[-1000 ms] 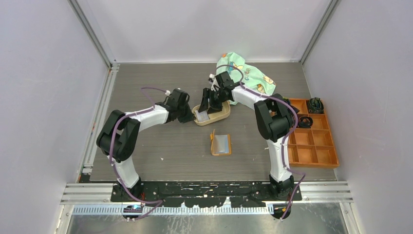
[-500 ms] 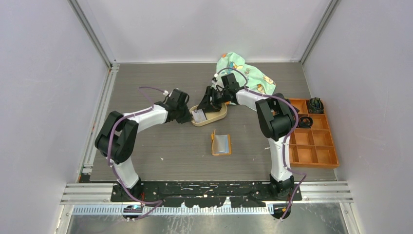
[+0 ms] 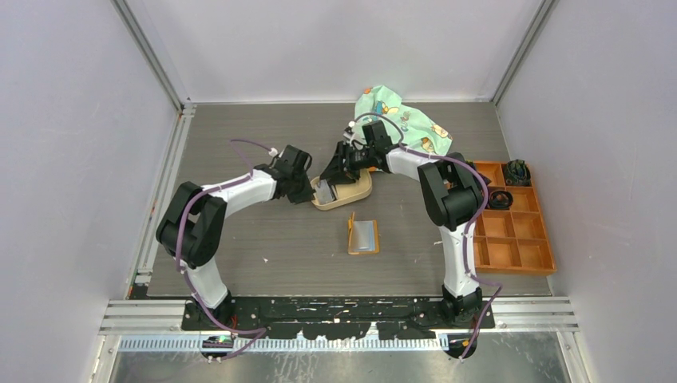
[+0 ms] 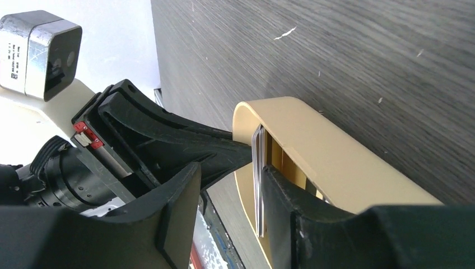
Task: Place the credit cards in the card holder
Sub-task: Pick up the credit card from the storage box.
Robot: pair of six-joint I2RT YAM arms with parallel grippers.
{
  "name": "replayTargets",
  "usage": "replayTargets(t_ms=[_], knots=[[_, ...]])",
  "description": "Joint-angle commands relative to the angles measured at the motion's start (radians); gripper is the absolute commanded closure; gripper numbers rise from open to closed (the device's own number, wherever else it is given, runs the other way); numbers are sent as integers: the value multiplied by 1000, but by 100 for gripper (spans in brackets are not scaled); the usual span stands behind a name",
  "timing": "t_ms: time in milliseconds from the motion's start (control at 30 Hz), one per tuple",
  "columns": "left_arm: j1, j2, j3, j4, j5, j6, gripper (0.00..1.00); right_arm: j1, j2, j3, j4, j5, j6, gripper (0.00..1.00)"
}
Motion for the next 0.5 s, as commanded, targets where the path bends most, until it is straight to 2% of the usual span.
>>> replayTargets(t_ms=[0,100,267,467], knots=[[-13,-12,54,19,21,17,100,19,-27,22,-7,-19,3,54],[-13,-10,62,14,22,20,100,28,-24,47,-95,21,-59,58],[-13,-6,69,11,24,21,100,47,-26,87,-239,109,-176,60],[-13,-9,76,5,24,23,100,64,-22,111,-336,201,-269,60]])
